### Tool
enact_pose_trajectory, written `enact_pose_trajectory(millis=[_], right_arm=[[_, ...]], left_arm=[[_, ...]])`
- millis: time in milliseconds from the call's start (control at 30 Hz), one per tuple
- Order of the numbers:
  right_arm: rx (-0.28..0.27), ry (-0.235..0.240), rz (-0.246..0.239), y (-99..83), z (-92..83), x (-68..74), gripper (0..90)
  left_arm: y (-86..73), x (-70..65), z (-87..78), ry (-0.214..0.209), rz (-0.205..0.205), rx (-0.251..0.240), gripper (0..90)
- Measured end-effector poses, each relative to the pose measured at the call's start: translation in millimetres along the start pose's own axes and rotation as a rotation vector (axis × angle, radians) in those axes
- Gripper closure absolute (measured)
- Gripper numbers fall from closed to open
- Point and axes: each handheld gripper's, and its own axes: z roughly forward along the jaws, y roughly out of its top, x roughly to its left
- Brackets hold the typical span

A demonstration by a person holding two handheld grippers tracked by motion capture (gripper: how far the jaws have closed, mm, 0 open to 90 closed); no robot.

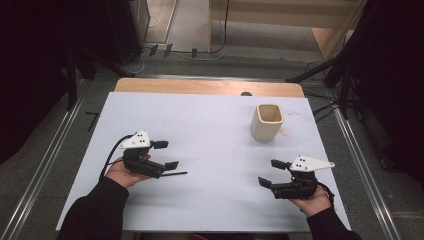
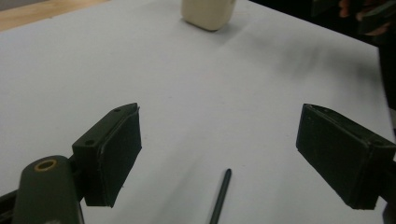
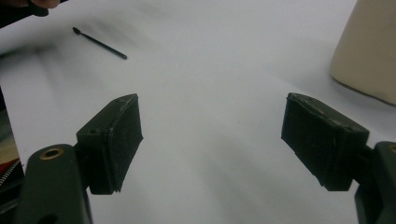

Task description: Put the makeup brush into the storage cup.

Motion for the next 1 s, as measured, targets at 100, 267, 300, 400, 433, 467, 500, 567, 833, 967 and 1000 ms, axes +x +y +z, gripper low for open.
enact_pose_trajectory(millis=[100, 267, 300, 400, 433, 467, 500, 567, 833, 967, 1000], right_arm=[[-0.001, 0.004, -0.002, 0.2, 0.1, 0.4, 21.6], [-0.001, 0.008, -0.007, 0.9, -0.2, 1.9, 21.5], [-0.001, 0.01, -0.008, 0.9, -0.3, 2.0, 21.6], [-0.002, 0.015, -0.002, 0.8, 0.2, 2.3, 21.5], [-0.005, 0.018, -0.001, 0.6, 0.8, 2.2, 21.5], [-0.001, 0.018, -0.003, 0.6, 1.1, 1.9, 21.5], [-0.001, 0.018, -0.003, 0.6, 1.1, 1.9, 21.5], [0.002, 0.021, -0.002, 0.5, 1.1, 1.9, 21.5], [0.017, 0.015, -0.009, -0.5, 2.2, 2.5, 21.5], [0.023, 0.017, -0.008, -0.8, 3.0, 2.6, 21.5], [0.027, 0.015, -0.009, -1.0, 3.5, 2.8, 21.5]], left_arm=[[3.2, -1.9, -0.5, -0.048, 0.048, 0.047, 14.3], [5.8, -2.2, -0.2, -0.123, 0.09, 0.078, 14.3], [7.1, -2.2, 0.0, -0.133, 0.108, 0.1, 14.3], [11.2, -1.2, 0.2, -0.145, 0.128, 0.148, 14.3], [12.9, -0.3, 0.1, -0.141, 0.133, 0.159, 14.3], [13.9, 0.5, -0.1, -0.142, 0.131, 0.171, 14.3], [13.9, 0.5, -0.1, -0.142, 0.131, 0.171, 14.3], [15.7, 1.1, 0.5, -0.138, 0.134, 0.216, 14.3], [29.3, -6.2, -4.4, -0.114, 0.213, 0.363, 14.3], [34.1, -6.3, -6.3, -0.103, 0.227, 0.401, 14.3], [36.4, -5.3, -7.0, -0.083, 0.24, 0.448, 14.3]])
